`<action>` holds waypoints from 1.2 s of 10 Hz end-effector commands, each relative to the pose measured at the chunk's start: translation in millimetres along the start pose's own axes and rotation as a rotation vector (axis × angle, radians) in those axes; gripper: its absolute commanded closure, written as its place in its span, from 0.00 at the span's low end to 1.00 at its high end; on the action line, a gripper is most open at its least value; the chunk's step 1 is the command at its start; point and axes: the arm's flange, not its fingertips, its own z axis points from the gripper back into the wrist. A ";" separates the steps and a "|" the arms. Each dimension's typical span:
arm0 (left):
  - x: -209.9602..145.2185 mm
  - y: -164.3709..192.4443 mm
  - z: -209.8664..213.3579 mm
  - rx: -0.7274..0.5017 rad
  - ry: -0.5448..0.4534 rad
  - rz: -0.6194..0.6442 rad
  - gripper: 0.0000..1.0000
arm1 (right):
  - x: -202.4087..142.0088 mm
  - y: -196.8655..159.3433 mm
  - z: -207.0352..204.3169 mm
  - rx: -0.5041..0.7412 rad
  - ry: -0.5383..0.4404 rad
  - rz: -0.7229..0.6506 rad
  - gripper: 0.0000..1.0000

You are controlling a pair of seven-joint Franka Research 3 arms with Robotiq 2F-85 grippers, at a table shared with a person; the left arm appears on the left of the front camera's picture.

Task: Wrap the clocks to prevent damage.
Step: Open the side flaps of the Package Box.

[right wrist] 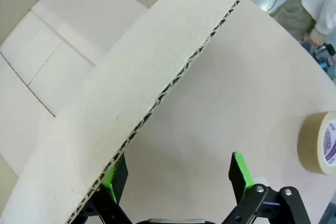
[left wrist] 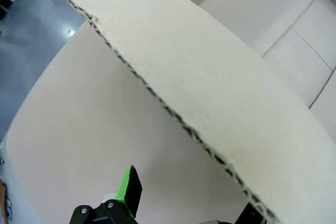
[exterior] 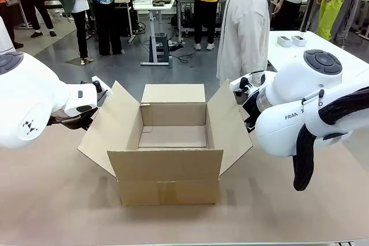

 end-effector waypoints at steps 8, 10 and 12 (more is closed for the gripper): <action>-33.9 92.1 199.4 -0.117 0.050 -0.367 0.00 | -25.2 -45.3 222.9 0.079 0.058 0.300 0.00; -50.8 79.4 239.5 -0.105 0.037 -0.364 0.00 | -28.5 -27.6 268.4 0.054 0.055 0.333 0.00; -41.1 73.4 271.7 -0.051 0.019 -0.357 0.00 | -24.7 -15.7 297.2 -0.003 0.014 0.316 0.00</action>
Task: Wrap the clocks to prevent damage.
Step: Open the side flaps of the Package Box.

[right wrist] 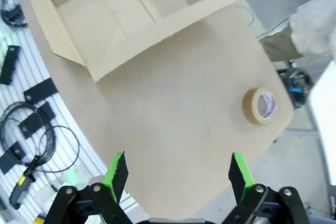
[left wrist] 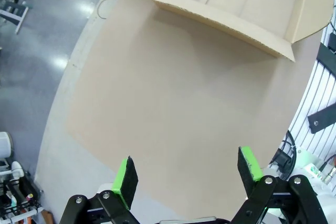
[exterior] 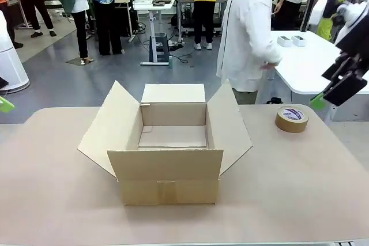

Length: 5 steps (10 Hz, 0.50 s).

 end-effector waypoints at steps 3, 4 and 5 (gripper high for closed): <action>13.0 -14.6 37.6 0.122 -0.038 0.056 0.00 | 16.8 -0.5 12.1 -0.090 -0.060 -0.084 0.00; 20.8 -17.9 29.6 0.239 -0.057 0.253 0.00 | 22.8 -6.5 -5.9 -0.206 -0.013 -0.224 0.00; 9.7 -14.0 37.9 0.081 -0.053 0.031 0.00 | 11.2 1.9 25.1 -0.066 -0.066 -0.042 0.00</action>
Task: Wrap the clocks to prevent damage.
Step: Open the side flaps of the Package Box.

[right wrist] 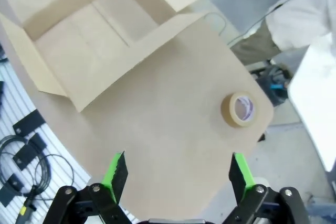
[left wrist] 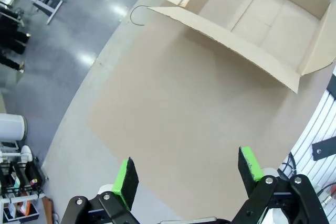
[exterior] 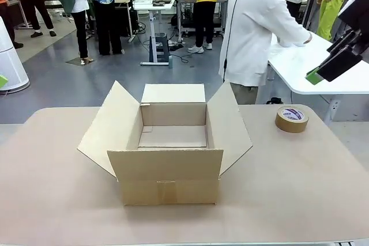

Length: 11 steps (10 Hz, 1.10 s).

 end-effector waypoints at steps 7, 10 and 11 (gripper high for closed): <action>21.8 90.1 -27.8 -0.457 -0.189 -0.161 0.00 | -7.6 -93.9 -15.8 0.516 -0.305 0.135 0.00; 6.2 133.0 -56.7 -0.572 -0.400 -0.172 0.00 | -37.4 -149.2 -36.6 0.650 -0.554 0.055 0.00; -4.3 144.3 -59.2 -0.593 -0.464 -0.163 0.00 | -53.1 -153.8 -36.8 0.654 -0.589 0.057 0.00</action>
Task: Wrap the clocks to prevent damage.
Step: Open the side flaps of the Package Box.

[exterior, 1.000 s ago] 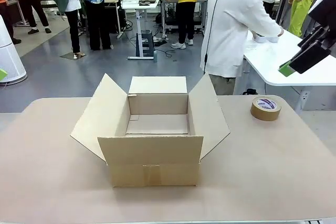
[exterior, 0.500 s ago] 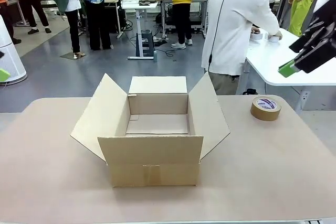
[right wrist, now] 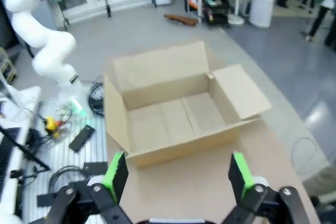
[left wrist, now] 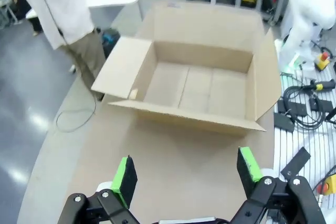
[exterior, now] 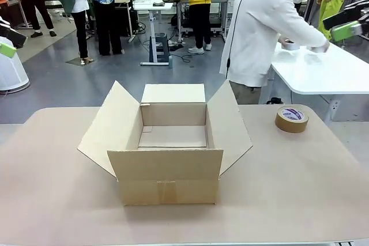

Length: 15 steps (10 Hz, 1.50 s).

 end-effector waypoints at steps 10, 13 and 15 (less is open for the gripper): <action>-47.0 4.9 25.2 -0.016 -0.014 -0.157 0.59 | -49.8 1.0 22.5 0.059 0.093 0.056 0.60; -44.8 1.3 29.4 0.018 0.001 -0.153 1.00 | -48.9 3.0 20.8 0.065 0.105 0.068 1.00; -46.6 -1.4 29.8 0.034 0.005 -0.155 0.93 | -48.6 4.8 20.3 0.064 0.119 0.080 0.97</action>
